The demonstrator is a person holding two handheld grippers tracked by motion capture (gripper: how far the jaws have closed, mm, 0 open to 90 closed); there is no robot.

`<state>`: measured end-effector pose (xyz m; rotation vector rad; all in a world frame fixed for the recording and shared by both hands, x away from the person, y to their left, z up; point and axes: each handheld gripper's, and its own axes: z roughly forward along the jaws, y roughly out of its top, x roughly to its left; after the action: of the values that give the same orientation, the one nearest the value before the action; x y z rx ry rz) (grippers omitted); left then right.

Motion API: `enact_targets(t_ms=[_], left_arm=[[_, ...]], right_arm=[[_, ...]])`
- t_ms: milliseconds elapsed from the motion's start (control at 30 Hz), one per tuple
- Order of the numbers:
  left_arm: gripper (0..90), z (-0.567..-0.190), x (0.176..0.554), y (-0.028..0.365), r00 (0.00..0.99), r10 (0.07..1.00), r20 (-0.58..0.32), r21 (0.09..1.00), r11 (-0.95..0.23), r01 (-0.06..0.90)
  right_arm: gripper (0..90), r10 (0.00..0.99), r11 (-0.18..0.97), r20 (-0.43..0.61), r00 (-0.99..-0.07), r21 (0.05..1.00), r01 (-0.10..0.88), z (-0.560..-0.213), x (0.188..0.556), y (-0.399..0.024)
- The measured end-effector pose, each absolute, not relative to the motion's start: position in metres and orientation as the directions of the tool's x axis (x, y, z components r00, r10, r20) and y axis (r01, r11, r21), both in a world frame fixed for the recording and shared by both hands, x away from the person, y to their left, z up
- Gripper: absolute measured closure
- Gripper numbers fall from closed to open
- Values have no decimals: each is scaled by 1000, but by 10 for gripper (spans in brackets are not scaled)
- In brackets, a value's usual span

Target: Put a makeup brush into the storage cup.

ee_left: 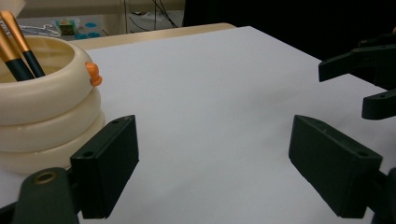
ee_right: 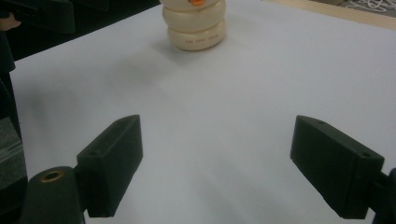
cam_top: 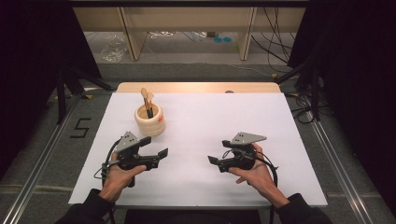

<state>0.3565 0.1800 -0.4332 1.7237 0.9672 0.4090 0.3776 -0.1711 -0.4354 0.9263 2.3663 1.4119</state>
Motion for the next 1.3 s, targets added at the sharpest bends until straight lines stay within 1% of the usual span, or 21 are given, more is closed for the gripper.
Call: enact_targets(t_ms=[33, 167, 300, 367, 533, 700, 833, 900, 1100, 1167, 1200, 1300], left_arm=[[158, -435, 356, 180, 623, 764, -170, 910, -121, 397], [158, -439, 353, 180, 617, 766, -179, 902, -123, 414], [158, -442, 351, 180, 627, 761, -166, 900, -143, 413], [159, -442, 349, 179, 618, 766, -178, 897, -131, 422], [159, -442, 345, 178, 617, 767, -176, 899, -131, 418], [160, -444, 343, 176, 623, 763, -171, 900, -137, 414], [160, -443, 342, 176, 632, 760, -150, 903, -156, 401], [160, -443, 340, 175, 627, 762, -165, 900, -143, 411], [160, -445, 340, 173, 627, 762, -160, 898, -151, 414], [161, -444, 340, 174, 638, 756, -147, 901, -165, 402], [161, -444, 340, 174, 629, 762, -155, 900, -154, 408], [161, -444, 340, 175, 632, 761, -146, 901, -162, 403]], right_arm=[[179, 624, 335, 116, -773, 854, 398, -435, 377, -171], [179, 616, 324, 135, -776, 855, 406, -435, 377, -171], [180, 625, 324, 123, -771, 858, 399, -434, 377, -172], [179, 625, 312, 121, -771, 867, 389, -434, 378, -172], [179, 629, 302, 125, -767, 870, 390, -434, 377, -173], [178, 623, 301, 130, -772, 870, 389, -434, 378, -172], [176, 622, 301, 129, -772, 871, 388, -434, 378, -172], [176, 620, 296, 133, -773, 873, 387, -435, 378, -171], [176, 622, 299, 129, -773, 873, 386, -434, 378, -171], [176, 621, 298, 129, -773, 873, 385, -434, 378, -171], [175, 624, 298, 127, -771, 873, 385, -435, 378, -171], [175, 617, 290, 144, -773, 872, 394, -435, 379, -170]])
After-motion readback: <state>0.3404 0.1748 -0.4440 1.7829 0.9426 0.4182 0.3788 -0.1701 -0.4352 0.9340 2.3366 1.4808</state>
